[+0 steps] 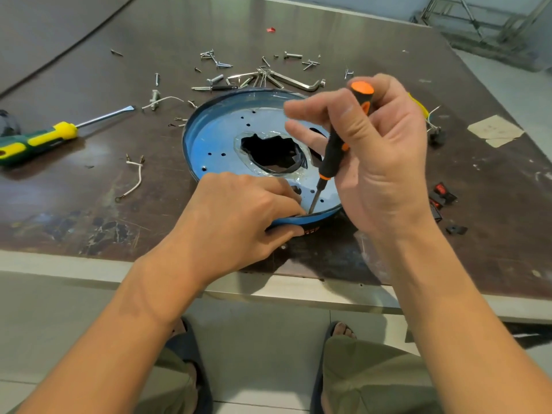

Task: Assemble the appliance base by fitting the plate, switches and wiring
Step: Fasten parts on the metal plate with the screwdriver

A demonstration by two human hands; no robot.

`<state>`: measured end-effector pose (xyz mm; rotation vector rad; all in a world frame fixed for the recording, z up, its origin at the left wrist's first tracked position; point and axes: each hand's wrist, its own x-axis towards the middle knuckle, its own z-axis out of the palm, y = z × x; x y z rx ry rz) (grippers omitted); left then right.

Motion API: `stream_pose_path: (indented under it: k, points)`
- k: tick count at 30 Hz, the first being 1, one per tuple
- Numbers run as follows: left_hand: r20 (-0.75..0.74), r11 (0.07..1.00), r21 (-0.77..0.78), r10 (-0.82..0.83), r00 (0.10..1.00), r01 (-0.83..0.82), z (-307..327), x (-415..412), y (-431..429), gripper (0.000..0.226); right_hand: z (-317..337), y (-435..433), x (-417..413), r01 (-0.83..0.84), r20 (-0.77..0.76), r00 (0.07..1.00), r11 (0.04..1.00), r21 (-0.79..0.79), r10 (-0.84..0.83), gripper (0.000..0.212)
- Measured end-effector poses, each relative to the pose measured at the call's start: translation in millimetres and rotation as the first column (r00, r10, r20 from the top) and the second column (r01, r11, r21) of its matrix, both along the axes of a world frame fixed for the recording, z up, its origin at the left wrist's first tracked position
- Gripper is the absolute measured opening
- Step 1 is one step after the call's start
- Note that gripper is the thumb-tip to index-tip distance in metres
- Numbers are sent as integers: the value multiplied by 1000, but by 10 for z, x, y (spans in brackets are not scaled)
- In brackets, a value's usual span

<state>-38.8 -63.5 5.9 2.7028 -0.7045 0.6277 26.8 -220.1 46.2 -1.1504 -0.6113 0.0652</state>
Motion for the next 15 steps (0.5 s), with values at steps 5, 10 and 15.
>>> stream_pose_path:
  k: [5,10,15]
  points:
    - [-5,1000,-2,-1,1000,1,-13,6,6,17,1,27,4,-20,12,1000,1000,-17,20,19]
    - [-10,1000,0,-8,1000,8,-3,11,7,18,9,-47,27,-54,13,998,997,-52,54,25]
    - [-17,1000,2,-7,1000,7,-11,7,4,19,30,-41,33,14,3,1000,999,29,-14,3]
